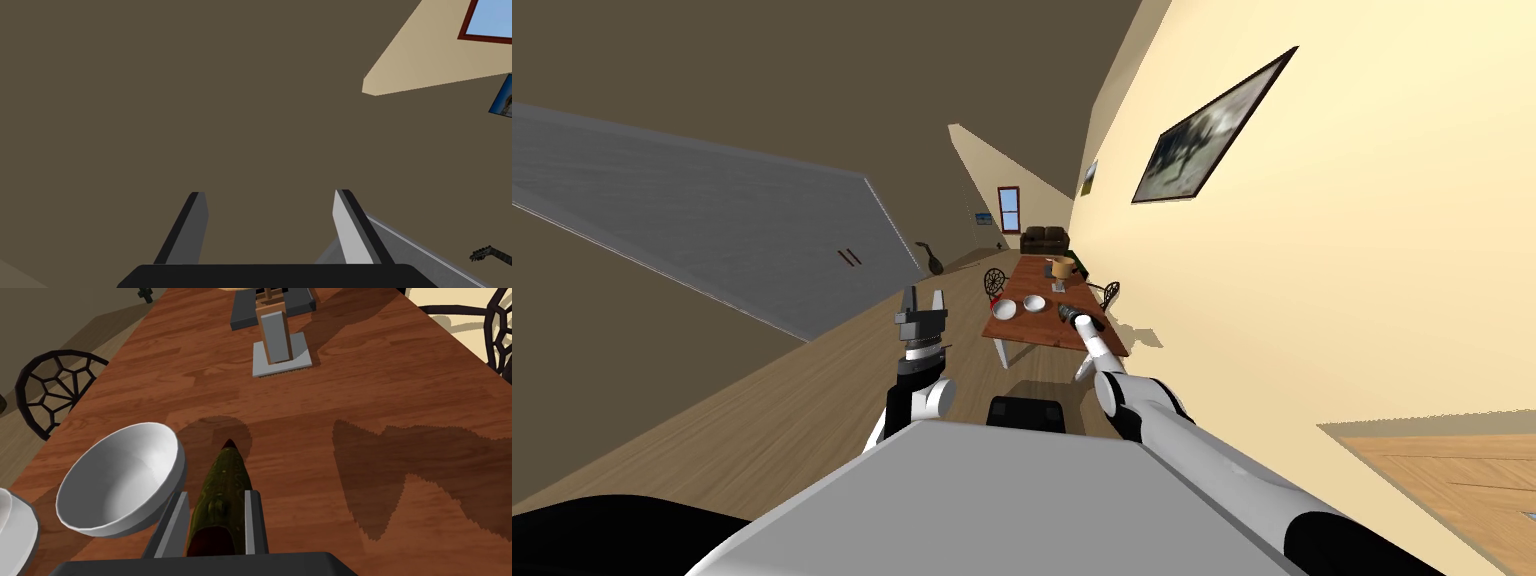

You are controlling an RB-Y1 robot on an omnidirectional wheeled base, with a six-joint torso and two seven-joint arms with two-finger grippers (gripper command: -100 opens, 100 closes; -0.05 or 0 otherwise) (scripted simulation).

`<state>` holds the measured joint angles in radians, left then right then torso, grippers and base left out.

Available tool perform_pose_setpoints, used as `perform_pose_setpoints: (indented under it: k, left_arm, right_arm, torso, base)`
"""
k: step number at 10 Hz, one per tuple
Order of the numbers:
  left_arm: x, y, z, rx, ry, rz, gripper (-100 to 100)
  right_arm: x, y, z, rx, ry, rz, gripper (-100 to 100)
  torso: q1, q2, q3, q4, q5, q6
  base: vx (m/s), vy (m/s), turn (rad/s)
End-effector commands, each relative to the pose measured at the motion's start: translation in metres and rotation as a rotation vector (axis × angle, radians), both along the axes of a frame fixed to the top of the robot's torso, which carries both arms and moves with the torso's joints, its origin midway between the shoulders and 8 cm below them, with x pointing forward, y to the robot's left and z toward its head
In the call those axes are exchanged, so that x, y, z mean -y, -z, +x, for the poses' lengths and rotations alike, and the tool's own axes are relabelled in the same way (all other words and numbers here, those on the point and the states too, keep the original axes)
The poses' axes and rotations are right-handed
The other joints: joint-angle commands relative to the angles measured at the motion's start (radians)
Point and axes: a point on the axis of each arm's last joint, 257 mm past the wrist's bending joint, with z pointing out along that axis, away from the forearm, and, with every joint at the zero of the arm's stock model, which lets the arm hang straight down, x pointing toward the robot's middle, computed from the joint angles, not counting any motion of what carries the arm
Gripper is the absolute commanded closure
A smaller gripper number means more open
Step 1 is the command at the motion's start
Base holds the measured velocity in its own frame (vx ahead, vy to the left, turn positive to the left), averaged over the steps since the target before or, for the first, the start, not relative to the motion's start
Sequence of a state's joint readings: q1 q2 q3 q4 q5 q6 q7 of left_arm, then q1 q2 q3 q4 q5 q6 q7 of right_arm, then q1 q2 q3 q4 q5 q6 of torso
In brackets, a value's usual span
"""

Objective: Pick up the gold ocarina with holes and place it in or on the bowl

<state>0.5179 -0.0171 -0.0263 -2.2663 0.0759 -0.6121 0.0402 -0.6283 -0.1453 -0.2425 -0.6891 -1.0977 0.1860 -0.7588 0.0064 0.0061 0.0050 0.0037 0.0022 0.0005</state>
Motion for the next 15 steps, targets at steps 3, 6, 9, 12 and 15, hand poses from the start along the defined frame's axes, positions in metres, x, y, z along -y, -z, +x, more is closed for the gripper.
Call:
perform_pose_setpoints:
  k: [3, 6, 9, 12, 15]
  left_arm:
    - [0.0, 0.0, 0.0, 0.0, 0.0, 0.0, 0]
    - [0.0, 0.0, 0.0, 0.0, 0.0, 0.0, 0]
    - [0.0, 0.0, 0.0, 0.0, 0.0, 0.0, 0]
    - [0.0, 0.0, 0.0, 0.0, 0.0, 0.0, 0]
    - [0.0, 0.0, 0.0, 0.0, 0.0, 0.0, 0]
  right_arm:
    - [-0.004, -0.008, 0.007, -0.002, -0.012, -0.012, 100]
    - [-0.008, -0.014, 0.015, -0.007, -0.019, -0.028, 100]
    - [-0.014, -0.018, 0.021, -0.019, -0.027, -0.051, 100]
    - [-0.025, -0.018, 0.025, -0.035, -0.035, -0.068, 100]
    - [-0.03, -0.018, 0.025, -0.039, -0.038, -0.069, 100]
  torso:
    - [-0.001, -0.002, -0.001, 0.0, 0.0, 0.0]
    - [0.001, -0.003, -0.001, 0.0, 0.001, 0.0]
    - [0.003, -0.004, -0.002, 0.0, 0.001, 0.0]
    - [0.006, -0.006, -0.003, 0.0, 0.002, 0.0]
    - [0.001, -0.004, -0.002, 0.0, 0.002, 0.001]
  base:
    - [0.018, 0.045, -0.022]
    - [0.037, 0.074, -0.041]
    - [0.069, 0.096, -0.062]
    - [0.097, 0.125, -0.078]
    - [0.054, 0.055, -0.025]
